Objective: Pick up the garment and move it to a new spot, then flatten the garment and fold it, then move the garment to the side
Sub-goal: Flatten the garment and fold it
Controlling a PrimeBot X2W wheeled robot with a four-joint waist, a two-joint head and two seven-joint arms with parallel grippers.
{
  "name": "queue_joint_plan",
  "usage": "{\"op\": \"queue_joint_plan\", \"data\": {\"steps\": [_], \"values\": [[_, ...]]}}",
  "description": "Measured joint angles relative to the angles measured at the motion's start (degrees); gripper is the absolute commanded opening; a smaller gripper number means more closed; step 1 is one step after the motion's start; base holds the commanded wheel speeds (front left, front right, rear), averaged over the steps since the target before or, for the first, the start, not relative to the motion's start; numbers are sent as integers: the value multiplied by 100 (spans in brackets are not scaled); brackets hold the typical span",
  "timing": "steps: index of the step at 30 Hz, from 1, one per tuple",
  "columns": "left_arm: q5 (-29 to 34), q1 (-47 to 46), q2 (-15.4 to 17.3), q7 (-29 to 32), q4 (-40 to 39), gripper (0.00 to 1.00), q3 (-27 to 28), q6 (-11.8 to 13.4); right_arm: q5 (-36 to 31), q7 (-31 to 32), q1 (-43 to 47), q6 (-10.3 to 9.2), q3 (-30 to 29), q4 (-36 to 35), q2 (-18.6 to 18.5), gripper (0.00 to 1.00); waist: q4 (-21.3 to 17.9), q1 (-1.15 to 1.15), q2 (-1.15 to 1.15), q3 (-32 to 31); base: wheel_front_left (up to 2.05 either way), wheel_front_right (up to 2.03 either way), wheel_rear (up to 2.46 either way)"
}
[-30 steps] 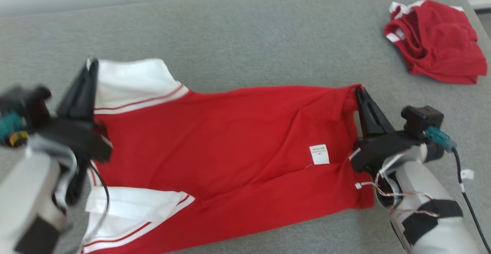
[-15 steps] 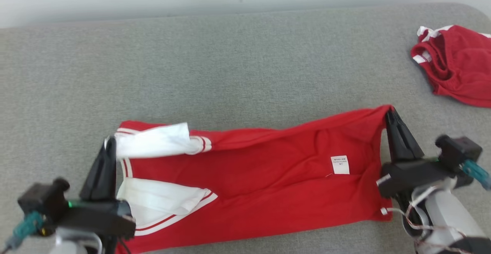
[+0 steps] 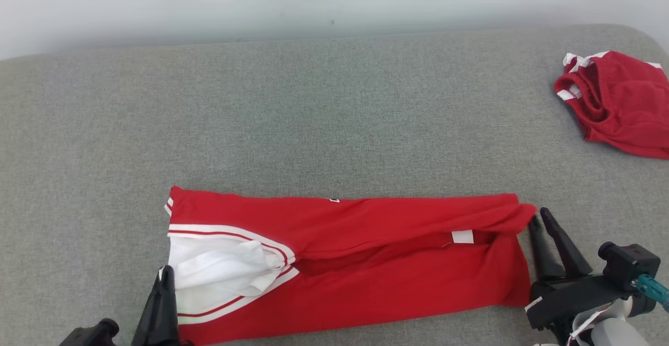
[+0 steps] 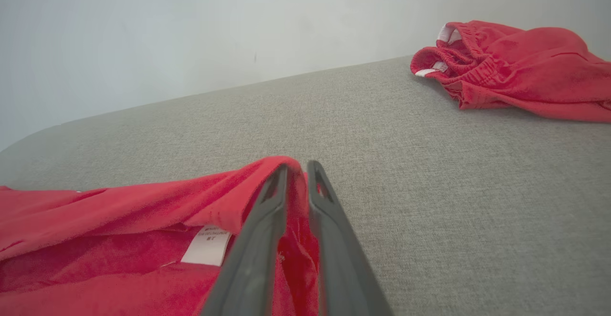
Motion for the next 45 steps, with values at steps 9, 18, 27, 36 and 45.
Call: {"op": "queue_joint_plan", "data": {"steps": [9,18,27,36,45], "values": [[612,111,-387,0,-74,100,730,-144,103,-1,216,0,-53,-332,-25,100,-4,0,0,-134,0,0,0],[1267,386,-660,0,-300,100,1460,-207,116,-1,560,0,-55,-780,-287,100,-21,0,0,-412,0,0,0],[1777,552,-758,0,-623,100,1859,-294,18,-2,644,0,-193,-511,-336,100,-37,0,0,-676,0,0,0],[2507,706,-769,0,-880,100,2070,-303,-174,250,233,0,-107,348,-92,100,114,0,0,-870,0,0,0],[2675,737,-770,0,-845,100,2015,-346,-481,849,-552,0,-221,1666,292,100,311,0,0,-844,0,0,0]]}}
